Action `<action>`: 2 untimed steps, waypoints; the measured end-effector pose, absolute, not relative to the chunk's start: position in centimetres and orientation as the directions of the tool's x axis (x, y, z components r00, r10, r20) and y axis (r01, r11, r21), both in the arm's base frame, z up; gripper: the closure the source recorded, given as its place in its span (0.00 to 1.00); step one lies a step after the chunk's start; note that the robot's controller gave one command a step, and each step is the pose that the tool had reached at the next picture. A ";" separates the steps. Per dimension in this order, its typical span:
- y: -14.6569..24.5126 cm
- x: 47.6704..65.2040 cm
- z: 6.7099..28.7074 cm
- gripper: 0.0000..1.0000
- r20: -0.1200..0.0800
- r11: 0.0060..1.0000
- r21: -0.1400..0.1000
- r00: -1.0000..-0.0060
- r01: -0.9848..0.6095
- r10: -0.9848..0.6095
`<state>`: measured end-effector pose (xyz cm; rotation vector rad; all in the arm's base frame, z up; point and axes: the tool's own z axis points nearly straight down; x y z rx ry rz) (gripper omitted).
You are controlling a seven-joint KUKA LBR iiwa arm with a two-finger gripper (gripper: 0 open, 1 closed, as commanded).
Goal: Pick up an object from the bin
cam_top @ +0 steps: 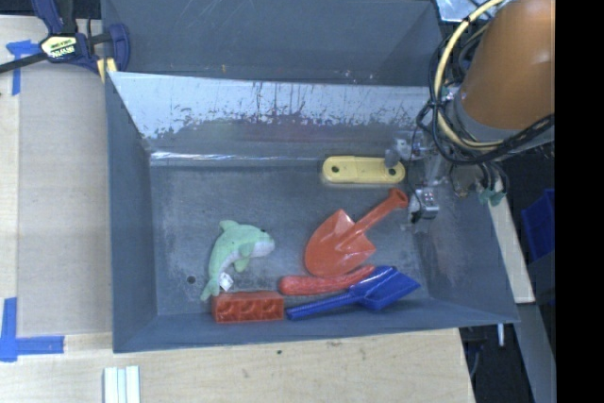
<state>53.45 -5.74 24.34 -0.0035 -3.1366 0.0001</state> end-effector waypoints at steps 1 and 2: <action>-5.7 53.6 24.8 0.00 -0.004 1.000 0.000 -1.000 0.000 0.000; -7.9 49.6 10.8 0.00 -0.003 0.989 -0.002 -0.989 -0.147 -0.147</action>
Offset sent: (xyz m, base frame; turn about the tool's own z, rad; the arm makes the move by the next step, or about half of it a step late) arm -0.0504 -0.0265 -0.1734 -0.1885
